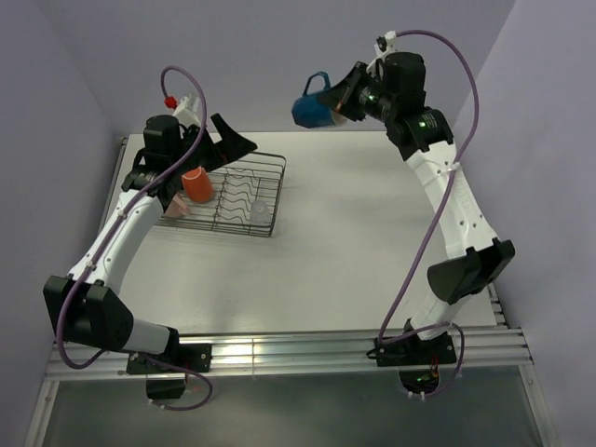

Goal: Load the cups into the dish rack

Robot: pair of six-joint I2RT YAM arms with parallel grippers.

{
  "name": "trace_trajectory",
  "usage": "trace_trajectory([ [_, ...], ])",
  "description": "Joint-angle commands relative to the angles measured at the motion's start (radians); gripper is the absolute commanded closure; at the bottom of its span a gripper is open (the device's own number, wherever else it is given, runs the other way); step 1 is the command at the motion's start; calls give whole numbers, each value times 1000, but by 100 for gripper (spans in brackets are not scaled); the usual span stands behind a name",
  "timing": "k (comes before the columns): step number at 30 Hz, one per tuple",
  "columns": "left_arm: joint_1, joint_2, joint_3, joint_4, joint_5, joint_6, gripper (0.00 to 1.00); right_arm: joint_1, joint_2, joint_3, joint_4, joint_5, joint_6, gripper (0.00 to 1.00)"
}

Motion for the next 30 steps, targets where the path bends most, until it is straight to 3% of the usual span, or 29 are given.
trace_trajectory([
  [1, 25, 26, -15, 366, 139, -115, 1, 0, 45, 19, 263, -217, 142, 100],
  [4, 26, 59, -86, 556, 202, -217, 1, 0, 47, -50, 412, -303, 234, 100],
  [8, 25, 108, -178, 988, 266, -392, 1, -1, 47, -146, 589, -415, 349, 100],
  [13, 15, 205, -135, 1040, 315, -400, 1, -10, 27, -266, 809, -498, 485, 100],
  [24, 8, 248, -94, 1173, 367, -409, 1, -12, 35, -373, 1043, -607, 688, 100],
  [30, 5, 303, -87, 1382, 440, -577, 2, -13, 58, -412, 1154, -637, 794, 100],
])
